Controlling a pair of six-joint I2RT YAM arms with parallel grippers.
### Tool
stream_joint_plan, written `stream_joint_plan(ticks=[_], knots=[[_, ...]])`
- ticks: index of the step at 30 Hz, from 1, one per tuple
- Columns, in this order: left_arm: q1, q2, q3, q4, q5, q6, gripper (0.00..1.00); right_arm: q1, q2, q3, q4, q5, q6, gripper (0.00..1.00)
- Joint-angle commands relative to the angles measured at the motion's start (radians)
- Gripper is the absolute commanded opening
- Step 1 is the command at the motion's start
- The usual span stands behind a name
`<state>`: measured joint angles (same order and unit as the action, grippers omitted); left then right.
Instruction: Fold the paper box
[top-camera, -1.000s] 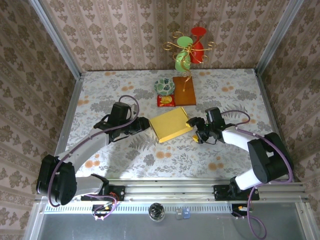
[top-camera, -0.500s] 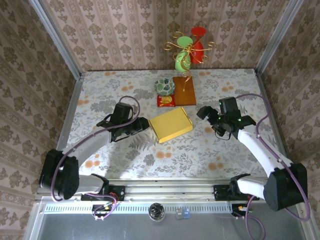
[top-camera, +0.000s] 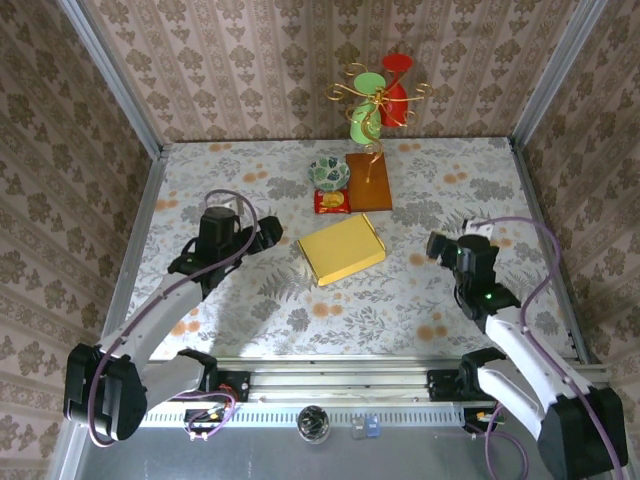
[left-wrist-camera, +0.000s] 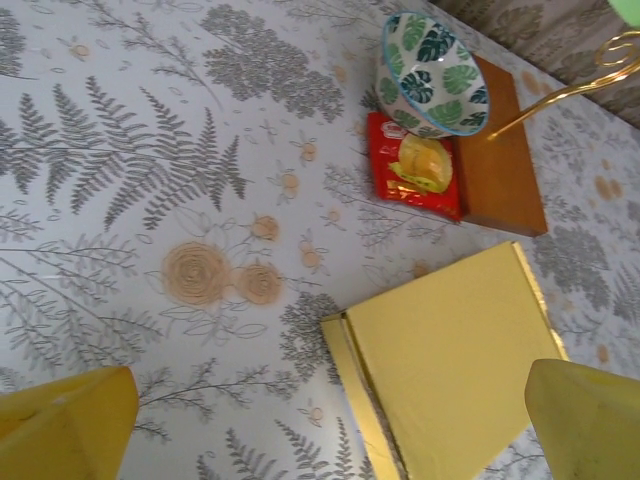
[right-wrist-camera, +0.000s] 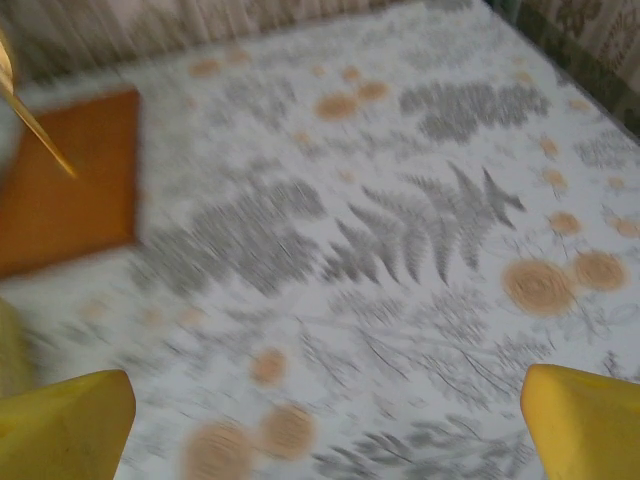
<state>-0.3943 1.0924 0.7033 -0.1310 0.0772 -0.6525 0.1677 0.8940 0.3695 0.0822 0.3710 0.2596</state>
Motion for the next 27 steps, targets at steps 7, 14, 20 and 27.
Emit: stream_joint_plan(ticks=[7,14,20,27], knots=[[0.028,-0.062,-0.041,-0.022,-0.091,0.057,1.0,-0.066,0.304,-0.031,0.532,-0.104,-0.201,1.0],[0.031,-0.093,-0.052,-0.088,-0.134,0.053,1.0,-0.116,0.516,0.011,0.73,-0.205,-0.227,1.0],[0.032,-0.113,-0.049,-0.145,-0.253,0.029,1.0,-0.152,0.623,-0.04,0.895,-0.215,-0.19,1.0],[0.03,-0.163,-0.099,-0.052,-0.488,0.33,1.0,-0.144,0.632,0.017,0.807,-0.181,-0.187,1.0]])
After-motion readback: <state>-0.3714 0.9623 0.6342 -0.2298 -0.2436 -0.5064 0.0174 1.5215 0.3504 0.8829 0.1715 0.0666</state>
